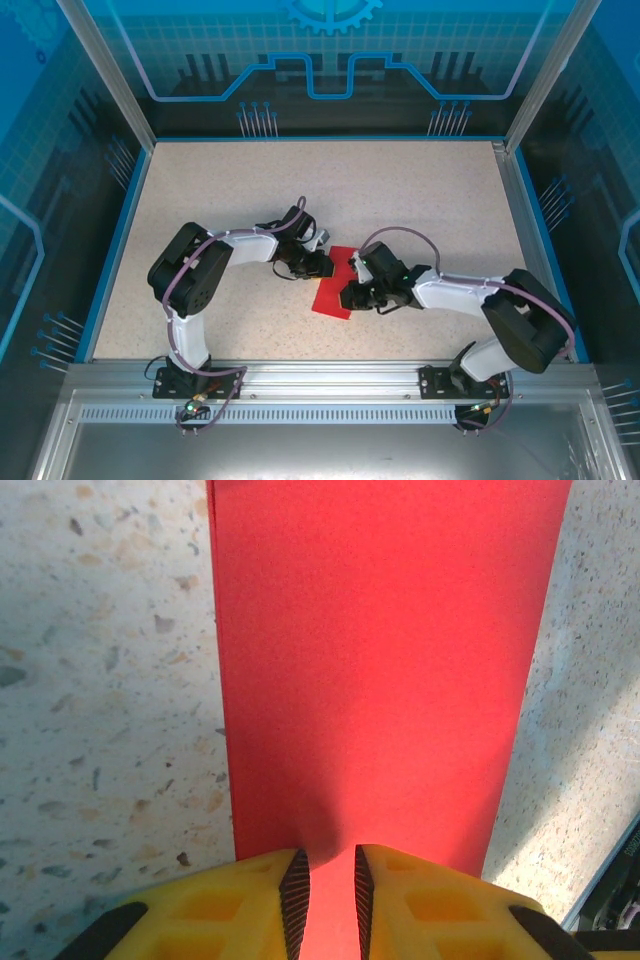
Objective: Fold a paper plane with a square sheet of paper (pick it up from the middle)
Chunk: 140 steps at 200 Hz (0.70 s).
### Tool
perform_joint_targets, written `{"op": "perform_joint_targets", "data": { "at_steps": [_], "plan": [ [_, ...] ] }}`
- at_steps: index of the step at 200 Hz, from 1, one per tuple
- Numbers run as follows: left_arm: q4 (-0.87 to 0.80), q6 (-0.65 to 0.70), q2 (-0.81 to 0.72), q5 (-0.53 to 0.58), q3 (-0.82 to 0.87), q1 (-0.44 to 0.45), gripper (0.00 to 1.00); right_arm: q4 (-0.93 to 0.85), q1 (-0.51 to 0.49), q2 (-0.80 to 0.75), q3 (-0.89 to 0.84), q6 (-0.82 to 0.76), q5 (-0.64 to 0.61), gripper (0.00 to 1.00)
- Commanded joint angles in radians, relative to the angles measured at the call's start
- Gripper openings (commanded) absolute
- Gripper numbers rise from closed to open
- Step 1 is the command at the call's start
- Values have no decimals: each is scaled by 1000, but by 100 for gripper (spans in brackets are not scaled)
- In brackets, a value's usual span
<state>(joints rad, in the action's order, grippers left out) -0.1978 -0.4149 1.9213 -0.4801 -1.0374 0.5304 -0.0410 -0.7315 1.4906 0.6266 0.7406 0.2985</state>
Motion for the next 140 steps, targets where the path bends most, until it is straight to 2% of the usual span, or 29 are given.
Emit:
{"op": "perform_joint_targets", "data": {
  "at_steps": [1, 45, 140],
  "plan": [
    [-2, 49, 141, 195, 68, 16, 26, 20, -32, 55, 19, 17, 12, 9],
    [3, 50, 140, 194, 74, 14, 26, -21, -66, 94, -8, 4, 13, 9],
    [3, 54, 143, 196, 74, 14, 26, -165, -127, -43, -158, 26, -41, 9]
  ]
}}
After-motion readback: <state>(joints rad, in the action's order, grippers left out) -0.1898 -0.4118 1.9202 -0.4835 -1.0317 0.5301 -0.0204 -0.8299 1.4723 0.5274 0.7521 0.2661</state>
